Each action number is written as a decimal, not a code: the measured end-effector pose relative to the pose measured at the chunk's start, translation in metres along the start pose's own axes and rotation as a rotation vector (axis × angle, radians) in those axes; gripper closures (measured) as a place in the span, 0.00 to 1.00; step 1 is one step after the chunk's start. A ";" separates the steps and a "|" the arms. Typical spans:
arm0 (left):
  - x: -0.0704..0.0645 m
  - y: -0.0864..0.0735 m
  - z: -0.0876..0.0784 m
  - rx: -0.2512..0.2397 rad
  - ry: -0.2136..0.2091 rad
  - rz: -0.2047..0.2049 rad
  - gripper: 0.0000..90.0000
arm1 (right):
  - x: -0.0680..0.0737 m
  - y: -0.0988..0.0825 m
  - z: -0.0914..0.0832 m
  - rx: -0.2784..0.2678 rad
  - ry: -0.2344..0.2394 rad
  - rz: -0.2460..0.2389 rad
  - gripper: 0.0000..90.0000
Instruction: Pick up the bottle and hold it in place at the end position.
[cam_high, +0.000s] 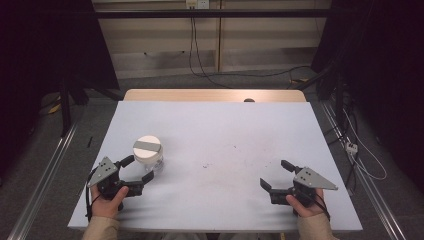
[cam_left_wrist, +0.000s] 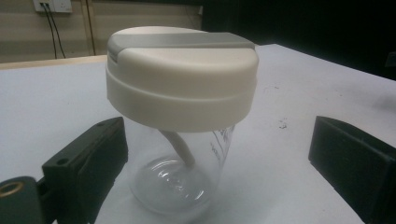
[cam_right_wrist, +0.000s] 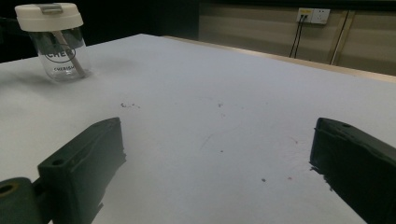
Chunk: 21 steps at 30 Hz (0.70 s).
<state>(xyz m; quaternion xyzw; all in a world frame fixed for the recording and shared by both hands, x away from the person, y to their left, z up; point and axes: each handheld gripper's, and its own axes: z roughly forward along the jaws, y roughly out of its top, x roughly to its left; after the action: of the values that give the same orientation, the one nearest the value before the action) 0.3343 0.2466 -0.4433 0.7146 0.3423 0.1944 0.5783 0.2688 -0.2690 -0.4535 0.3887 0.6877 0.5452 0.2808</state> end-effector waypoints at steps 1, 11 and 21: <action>0.000 0.000 0.000 0.000 0.000 0.001 0.05 | 0.000 0.000 0.001 0.003 0.004 -0.001 0.02; 0.000 0.001 0.003 0.012 0.015 0.005 0.05 | 0.000 0.000 0.001 0.002 0.004 0.000 0.03; 0.000 0.003 0.012 0.047 0.069 -0.007 0.04 | -0.001 0.000 0.001 0.006 0.004 -0.003 0.03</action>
<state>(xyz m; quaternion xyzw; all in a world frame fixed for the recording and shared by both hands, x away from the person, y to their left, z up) 0.3433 0.2377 -0.4440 0.7196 0.3690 0.2091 0.5499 0.2699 -0.2692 -0.4540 0.3872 0.6905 0.5435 0.2792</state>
